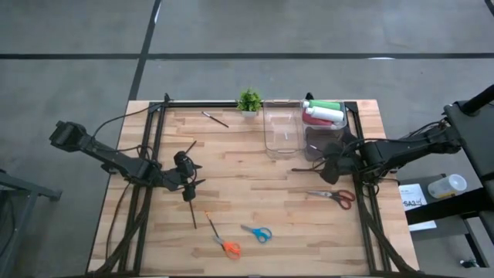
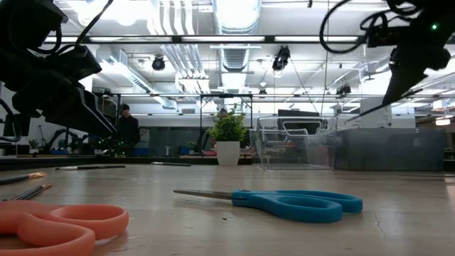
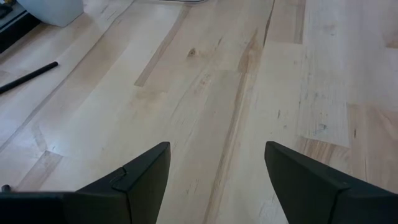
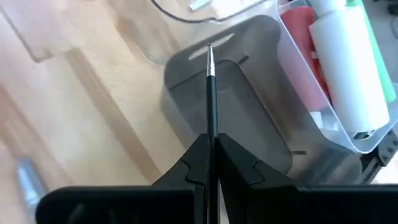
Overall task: Pick & Place Paint Supplies
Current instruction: Put the bottom silver paintbrush into the black bin
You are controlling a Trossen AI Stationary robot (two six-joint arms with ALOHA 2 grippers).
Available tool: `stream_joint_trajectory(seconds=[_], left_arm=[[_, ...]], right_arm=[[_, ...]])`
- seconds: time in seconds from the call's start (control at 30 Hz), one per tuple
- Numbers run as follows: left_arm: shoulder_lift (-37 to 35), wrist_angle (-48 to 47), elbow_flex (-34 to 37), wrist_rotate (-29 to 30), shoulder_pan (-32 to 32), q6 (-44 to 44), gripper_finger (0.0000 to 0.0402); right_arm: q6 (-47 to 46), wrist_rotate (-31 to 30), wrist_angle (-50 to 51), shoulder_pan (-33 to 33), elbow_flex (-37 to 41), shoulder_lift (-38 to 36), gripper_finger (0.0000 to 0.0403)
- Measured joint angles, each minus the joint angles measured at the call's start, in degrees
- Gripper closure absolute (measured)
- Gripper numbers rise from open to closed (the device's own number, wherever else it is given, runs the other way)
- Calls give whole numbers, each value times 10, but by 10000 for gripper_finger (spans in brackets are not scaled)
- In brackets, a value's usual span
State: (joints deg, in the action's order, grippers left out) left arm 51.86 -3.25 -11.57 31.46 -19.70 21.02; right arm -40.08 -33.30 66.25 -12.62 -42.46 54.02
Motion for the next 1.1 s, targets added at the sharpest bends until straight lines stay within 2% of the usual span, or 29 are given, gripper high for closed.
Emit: stream_joint_trajectory(seconds=[0.1,0.33,0.43,0.63,0.87,1.1], left_arm=[[0,0,0,0,0,0,135],[0,0,0,0,0,0,135],[0,0,0,0,0,0,135],[0,0,0,0,0,0,135],[0,0,0,0,0,0,135],[0,0,0,0,0,0,135]], right_arm=[[15,29,12,1,-29,1,386],[186,92,59,3,-110,-6,386],[275,94,93,3,-144,-7,386],[372,93,155,12,-190,-7,386],[424,93,172,58,-176,-7,386],[468,93,124,122,-108,-7,386]])
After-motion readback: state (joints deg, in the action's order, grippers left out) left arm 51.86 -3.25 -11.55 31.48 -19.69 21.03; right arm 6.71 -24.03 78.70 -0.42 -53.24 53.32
